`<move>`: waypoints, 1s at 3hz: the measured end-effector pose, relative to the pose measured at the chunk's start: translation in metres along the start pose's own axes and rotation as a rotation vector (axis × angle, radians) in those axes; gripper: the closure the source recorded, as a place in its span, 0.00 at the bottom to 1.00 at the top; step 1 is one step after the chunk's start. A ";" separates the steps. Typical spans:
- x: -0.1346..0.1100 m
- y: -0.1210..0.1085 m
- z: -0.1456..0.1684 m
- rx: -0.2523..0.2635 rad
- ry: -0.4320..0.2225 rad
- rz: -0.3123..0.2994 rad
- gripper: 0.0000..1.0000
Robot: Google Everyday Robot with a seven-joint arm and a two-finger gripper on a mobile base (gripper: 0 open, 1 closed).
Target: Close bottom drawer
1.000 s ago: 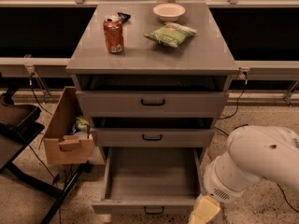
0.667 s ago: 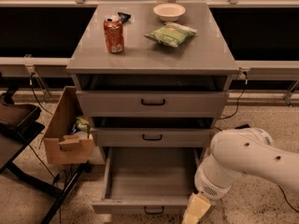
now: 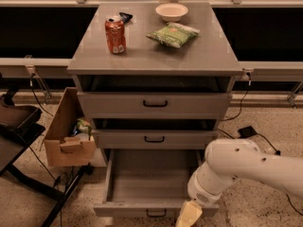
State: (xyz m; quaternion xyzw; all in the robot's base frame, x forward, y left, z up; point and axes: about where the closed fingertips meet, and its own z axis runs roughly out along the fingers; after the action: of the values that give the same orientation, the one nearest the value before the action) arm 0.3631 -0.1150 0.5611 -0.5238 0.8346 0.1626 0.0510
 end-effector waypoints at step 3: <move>0.015 -0.005 0.206 -0.242 -0.054 0.095 0.00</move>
Offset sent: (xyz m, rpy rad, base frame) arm -0.0108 0.0559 -0.2167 0.1858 0.2546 -0.0534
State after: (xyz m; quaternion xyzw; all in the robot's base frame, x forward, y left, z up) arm 0.3438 -0.0628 0.3623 -0.4816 0.8310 0.2785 0.0023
